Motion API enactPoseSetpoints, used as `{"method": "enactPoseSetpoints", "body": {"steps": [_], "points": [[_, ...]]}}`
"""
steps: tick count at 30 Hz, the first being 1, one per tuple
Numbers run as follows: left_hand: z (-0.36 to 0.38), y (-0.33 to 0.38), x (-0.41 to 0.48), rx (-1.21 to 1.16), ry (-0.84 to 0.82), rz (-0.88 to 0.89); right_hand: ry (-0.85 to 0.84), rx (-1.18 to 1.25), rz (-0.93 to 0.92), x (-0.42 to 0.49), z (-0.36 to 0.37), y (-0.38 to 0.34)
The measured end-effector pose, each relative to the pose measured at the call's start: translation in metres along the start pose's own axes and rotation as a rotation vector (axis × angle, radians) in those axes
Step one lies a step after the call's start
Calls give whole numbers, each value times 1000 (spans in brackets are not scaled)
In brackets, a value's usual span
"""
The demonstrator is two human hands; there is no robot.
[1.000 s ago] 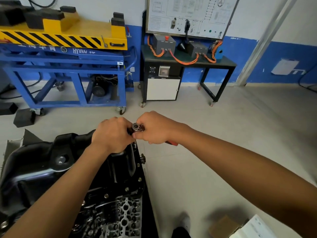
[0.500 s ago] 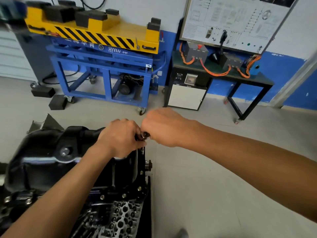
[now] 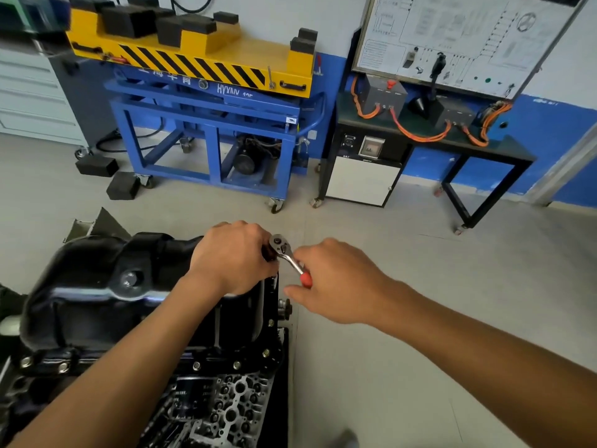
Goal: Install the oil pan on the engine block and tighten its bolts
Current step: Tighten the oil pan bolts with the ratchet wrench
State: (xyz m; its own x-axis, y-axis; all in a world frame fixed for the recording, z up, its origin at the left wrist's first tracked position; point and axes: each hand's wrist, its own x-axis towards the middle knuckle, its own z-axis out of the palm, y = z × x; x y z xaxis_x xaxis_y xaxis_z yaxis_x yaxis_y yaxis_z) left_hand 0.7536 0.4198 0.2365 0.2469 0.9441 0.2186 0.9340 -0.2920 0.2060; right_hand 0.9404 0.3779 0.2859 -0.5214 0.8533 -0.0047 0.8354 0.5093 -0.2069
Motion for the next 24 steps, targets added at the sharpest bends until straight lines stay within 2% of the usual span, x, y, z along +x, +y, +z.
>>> {"method": "enactPoseSetpoints", "body": {"steps": [8, 11, 16, 21, 24], "points": [[-4, 1, 2, -45, -37, -17, -103, 408, 150, -13, 10, -8], [-5, 1, 4, -52, -50, 3, -121, 444, 209, -19, 2, 14], [-5, -1, 8, -55, -82, -4, 150, 350, 302, 1, -16, 57], [-5, 1, 9, -50, -86, -24, 312, 597, 285, 28, 0, 66], [-3, 3, 6, -6, -40, -33, 463, 823, 379, 20, 18, 61]]}}
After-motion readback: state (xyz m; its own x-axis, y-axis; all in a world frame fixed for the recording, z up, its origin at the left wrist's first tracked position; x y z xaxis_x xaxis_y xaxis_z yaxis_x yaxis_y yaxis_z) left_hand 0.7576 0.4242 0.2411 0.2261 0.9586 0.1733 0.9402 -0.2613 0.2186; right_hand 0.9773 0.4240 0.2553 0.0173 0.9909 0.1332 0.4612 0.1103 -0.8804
